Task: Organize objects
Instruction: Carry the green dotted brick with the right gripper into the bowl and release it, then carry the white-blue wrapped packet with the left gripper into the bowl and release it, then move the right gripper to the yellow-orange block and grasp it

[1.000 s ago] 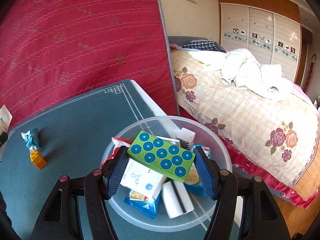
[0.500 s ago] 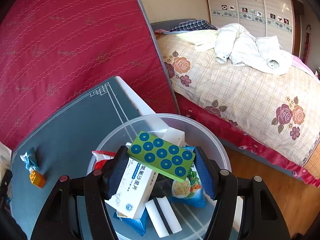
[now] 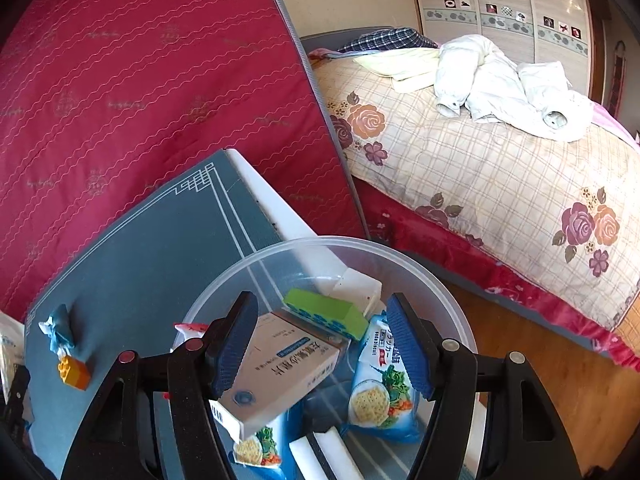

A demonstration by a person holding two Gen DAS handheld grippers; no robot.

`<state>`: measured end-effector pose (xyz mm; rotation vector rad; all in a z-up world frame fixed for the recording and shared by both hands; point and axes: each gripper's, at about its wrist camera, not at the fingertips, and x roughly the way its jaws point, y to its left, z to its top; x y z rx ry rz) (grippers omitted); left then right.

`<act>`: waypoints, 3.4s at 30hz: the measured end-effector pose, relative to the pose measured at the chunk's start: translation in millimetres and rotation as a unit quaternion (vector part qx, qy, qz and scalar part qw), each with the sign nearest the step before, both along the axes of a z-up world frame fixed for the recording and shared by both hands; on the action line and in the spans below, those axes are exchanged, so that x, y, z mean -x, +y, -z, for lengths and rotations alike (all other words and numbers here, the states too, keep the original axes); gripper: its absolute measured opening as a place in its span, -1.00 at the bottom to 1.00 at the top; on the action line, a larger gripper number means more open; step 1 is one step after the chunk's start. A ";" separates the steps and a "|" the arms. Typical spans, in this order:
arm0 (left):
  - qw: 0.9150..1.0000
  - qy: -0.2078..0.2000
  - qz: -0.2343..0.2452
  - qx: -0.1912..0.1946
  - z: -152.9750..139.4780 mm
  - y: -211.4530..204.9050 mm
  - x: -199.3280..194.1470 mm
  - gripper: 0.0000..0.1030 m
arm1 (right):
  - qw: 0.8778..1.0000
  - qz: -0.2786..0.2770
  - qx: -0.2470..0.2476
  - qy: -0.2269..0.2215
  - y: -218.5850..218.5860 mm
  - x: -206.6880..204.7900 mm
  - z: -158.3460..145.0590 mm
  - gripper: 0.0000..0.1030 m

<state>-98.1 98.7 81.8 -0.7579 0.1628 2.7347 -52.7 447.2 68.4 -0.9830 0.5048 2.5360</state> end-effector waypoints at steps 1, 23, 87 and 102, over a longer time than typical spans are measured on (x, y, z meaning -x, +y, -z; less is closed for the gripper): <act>1.000 -0.001 0.002 0.000 1.0 1.0 -0.3 0.05 | 1.000 -0.002 -0.005 0.002 -2.2 -4.9 -1.1 0.33; 0.997 -0.043 0.055 0.020 19.9 56.3 -37.8 0.05 | 0.999 0.010 -0.021 0.031 17.8 -122.3 10.2 0.33; 0.997 -0.053 0.054 0.026 -4.8 115.7 -56.6 0.74 | 0.994 -0.013 -0.085 0.069 14.8 -159.7 24.3 0.33; 0.998 -0.058 -0.004 0.010 0.8 40.8 -53.5 0.78 | 0.985 -0.071 -0.126 0.093 -55.4 -154.2 9.1 0.34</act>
